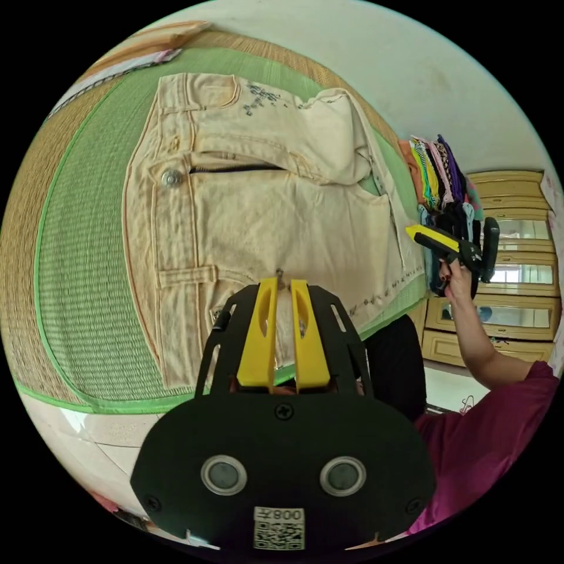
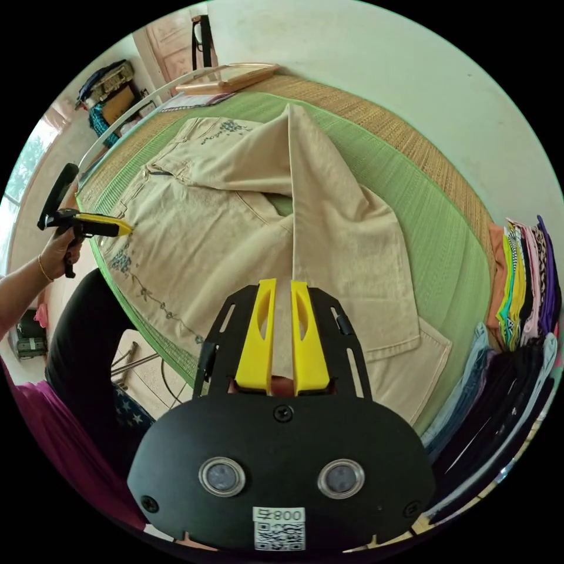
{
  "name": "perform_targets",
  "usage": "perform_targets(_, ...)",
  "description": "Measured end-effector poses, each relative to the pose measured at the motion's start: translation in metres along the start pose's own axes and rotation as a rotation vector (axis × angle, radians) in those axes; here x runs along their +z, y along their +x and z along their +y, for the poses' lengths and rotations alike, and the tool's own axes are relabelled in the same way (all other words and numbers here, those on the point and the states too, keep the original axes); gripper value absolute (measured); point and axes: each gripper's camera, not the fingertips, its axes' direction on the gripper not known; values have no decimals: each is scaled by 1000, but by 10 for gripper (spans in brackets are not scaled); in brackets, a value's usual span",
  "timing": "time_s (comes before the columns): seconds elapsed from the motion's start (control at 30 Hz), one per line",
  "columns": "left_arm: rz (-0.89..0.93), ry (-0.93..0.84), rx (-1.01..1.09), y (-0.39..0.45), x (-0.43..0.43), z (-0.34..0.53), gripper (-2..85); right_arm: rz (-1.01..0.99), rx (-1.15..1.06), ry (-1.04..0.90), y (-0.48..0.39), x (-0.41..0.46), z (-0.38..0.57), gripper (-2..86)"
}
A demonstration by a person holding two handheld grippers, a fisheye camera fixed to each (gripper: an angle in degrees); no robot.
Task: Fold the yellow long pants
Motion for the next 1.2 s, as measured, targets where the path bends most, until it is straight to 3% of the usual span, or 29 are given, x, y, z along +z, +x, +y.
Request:
perform_targets(0.13, 24, 44, -9, 5, 6, 7, 47, 98, 42, 7, 5, -9, 26, 89)
perform_targets(0.27, -78, 14, 51, 27, 21, -9, 42, 153, 35, -91, 9, 11, 25, 61)
perform_targets(0.47, -64, 24, 26, 30, 36, -21, 29, 160, 36, -125, 17, 5, 15, 12)
perform_targets(0.67, -69, 35, 23, 39, 52, -31, 25, 68, 33, -66, 19, -11, 5, 91)
perform_targets(0.8, -86, 30, 35, 48, 64, -39, 23, 105, 10, -147, 17, 24, -3, 51)
perform_targets(0.97, -126, 12, 72, 62, 79, -51, 19, 100, 25, -111, 35, 6, -8, 7)
perform_targets(1.1, -121, 12, 74, 68, 92, -58, 15, 222, 37, -29, 99, -59, -36, 2)
perform_targets(1.2, -128, 10, 75, 75, 102, -63, 14, 184, 165, 66, 187, -125, -79, 1)
